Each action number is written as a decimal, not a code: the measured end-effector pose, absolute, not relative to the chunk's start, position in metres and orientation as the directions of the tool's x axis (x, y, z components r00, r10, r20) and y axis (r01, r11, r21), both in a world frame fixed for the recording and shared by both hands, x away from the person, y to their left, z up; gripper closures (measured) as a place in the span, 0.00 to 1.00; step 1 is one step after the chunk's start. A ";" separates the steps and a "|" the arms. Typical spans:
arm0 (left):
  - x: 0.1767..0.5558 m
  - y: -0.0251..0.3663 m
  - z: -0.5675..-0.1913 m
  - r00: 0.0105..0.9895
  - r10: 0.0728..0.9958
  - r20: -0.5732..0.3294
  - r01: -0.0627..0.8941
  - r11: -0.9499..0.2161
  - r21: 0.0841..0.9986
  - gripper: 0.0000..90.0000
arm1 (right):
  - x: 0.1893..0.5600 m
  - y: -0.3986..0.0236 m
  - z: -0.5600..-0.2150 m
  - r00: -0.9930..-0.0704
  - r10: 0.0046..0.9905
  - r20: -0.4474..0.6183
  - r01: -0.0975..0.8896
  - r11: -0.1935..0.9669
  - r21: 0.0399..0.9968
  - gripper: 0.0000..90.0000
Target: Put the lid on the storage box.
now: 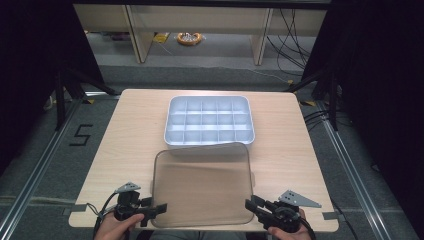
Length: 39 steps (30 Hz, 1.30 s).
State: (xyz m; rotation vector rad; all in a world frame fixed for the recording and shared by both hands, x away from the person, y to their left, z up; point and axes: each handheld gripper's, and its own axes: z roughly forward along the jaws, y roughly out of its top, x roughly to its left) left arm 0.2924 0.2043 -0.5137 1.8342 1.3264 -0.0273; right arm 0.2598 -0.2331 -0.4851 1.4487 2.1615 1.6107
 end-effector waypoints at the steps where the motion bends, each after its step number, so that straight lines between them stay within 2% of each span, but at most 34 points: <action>1: 0.292 0.206 -0.513 0.434 0.777 -0.455 0.786 -0.080 0.613 0.36 | 0.263 -0.234 -0.487 -0.572 0.702 0.425 0.601 0.006 0.799 0.72; 3: 0.293 0.207 -0.514 0.437 0.772 -0.461 0.788 -0.082 0.610 0.48 | 0.263 -0.235 -0.486 -0.544 0.706 0.452 0.624 -0.020 0.782 0.72; 5: 0.291 0.207 -0.513 0.457 0.764 -0.456 0.778 -0.094 0.621 0.53 | 0.266 -0.240 -0.489 -0.542 0.709 0.451 0.618 -0.027 0.786 0.72; 13: 0.288 0.208 -0.507 0.482 0.767 -0.425 0.727 -0.080 0.682 0.65 | 0.269 -0.244 -0.492 -0.511 0.748 0.423 0.631 -0.008 0.776 0.74; 14: 0.288 0.208 -0.505 0.481 0.769 -0.421 0.722 -0.076 0.687 0.66 | 0.267 -0.242 -0.490 -0.479 0.756 0.446 0.659 -0.027 0.752 0.74; 20: 0.287 0.206 -0.499 0.518 0.774 -0.363 0.680 -0.116 0.724 0.66 | 0.272 -0.243 -0.494 -0.482 0.769 0.420 0.661 0.004 0.750 0.73; 22: 0.289 0.204 -0.497 0.519 0.779 -0.351 0.667 -0.113 0.736 0.66 | 0.273 -0.242 -0.494 -0.446 0.775 0.447 0.689 -0.022 0.725 0.73; 24: 0.292 0.204 -0.495 0.519 0.787 -0.333 0.662 -0.124 0.739 0.65 | 0.278 -0.242 -0.494 -0.451 0.780 0.434 0.687 -0.006 0.726 0.73; 25: 0.295 0.204 -0.495 0.519 0.786 -0.335 0.661 -0.121 0.741 0.65 | 0.282 -0.242 -0.496 -0.484 0.765 0.424 0.654 -0.005 0.756 0.73; 27: 0.300 0.203 -0.493 0.517 0.790 -0.330 0.657 -0.120 0.745 0.65 | 0.286 -0.241 -0.493 -0.475 0.775 0.417 0.656 -0.005 0.755 0.73; 28: 0.303 0.202 -0.492 0.514 0.792 -0.329 0.654 -0.113 0.748 0.65 | 0.285 -0.239 -0.490 -0.453 0.770 0.448 0.677 -0.029 0.735 0.73; 29: 0.308 0.200 -0.489 0.520 0.792 -0.319 0.647 -0.121 0.752 0.65 | 0.292 -0.241 -0.488 -0.474 0.786 0.396 0.643 0.002 0.766 0.73; 35: 0.321 0.197 -0.479 0.533 0.794 -0.292 0.633 -0.145 0.761 0.65 | 0.307 -0.241 -0.479 -0.437 0.796 0.419 0.655 -0.038 0.755 0.72; 39: 0.334 0.195 -0.471 0.531 0.795 -0.294 0.621 -0.128 0.773 0.65 | 0.320 -0.243 -0.476 -0.462 0.796 0.391 0.625 -0.020 0.780 0.71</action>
